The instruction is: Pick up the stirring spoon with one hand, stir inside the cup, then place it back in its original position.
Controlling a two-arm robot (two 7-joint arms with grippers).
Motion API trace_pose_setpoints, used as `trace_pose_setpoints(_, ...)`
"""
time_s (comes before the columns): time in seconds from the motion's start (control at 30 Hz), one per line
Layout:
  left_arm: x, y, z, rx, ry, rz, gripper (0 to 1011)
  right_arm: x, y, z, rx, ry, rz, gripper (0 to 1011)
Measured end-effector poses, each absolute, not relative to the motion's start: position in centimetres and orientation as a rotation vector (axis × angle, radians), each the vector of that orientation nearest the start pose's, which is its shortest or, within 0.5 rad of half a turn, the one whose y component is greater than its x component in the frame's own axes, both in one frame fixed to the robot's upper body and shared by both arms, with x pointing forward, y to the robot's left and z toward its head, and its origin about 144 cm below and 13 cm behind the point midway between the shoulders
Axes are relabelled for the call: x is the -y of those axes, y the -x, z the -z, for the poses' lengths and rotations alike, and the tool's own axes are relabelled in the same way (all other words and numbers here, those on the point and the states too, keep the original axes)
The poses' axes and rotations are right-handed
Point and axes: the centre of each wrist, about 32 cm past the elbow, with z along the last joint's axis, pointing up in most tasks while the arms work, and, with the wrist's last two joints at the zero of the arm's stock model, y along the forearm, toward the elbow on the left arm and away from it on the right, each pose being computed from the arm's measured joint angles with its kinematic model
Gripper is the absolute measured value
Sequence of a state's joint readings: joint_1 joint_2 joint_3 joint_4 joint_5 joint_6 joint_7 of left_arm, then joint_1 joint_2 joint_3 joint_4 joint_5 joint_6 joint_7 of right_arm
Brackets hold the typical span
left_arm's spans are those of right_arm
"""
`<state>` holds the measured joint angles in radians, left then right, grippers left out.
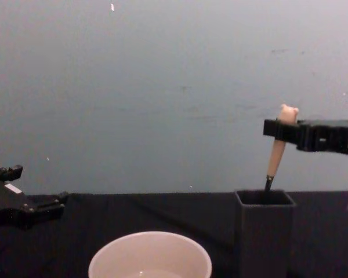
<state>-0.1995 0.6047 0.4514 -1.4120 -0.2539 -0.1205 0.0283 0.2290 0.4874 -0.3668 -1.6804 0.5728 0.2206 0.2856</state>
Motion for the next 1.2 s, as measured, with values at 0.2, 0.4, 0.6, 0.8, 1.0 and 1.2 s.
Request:
trace_pose_setpoints(0.2,-31.0,-48.9,-114.0,0.285,-0.304,-1.248,1001,24.4,-49.7,-122.1,-0.086,0.062,0.896,210)
trace_pose_setpoints(0.4,-31.0,-48.9,-114.0,0.285,-0.304,-1.248,1002,24.3,-49.8,-121.6,-0.093,0.091,0.886,210)
trace_pose_setpoints(0.6,-31.0,-48.9,-114.0,0.285,-0.304,-1.248,1001,24.1,-49.7,-121.2,-0.101,0.115,0.875,210)
trace_pose_setpoints(0.8,-31.0,-48.9,-114.0,0.285,-0.305,-1.248,1001,24.0,-49.5,-120.8,-0.105,0.137,0.865,210)
trace_pose_setpoints(1.0,-31.0,-48.9,-114.0,0.285,-0.304,-1.248,1001,24.0,-49.5,-120.6,-0.110,0.150,0.864,210)
trace_pose_setpoints(1.2,-31.0,-48.9,-114.0,0.285,-0.304,-1.248,1001,23.9,-49.5,-120.4,-0.113,0.158,0.867,210)
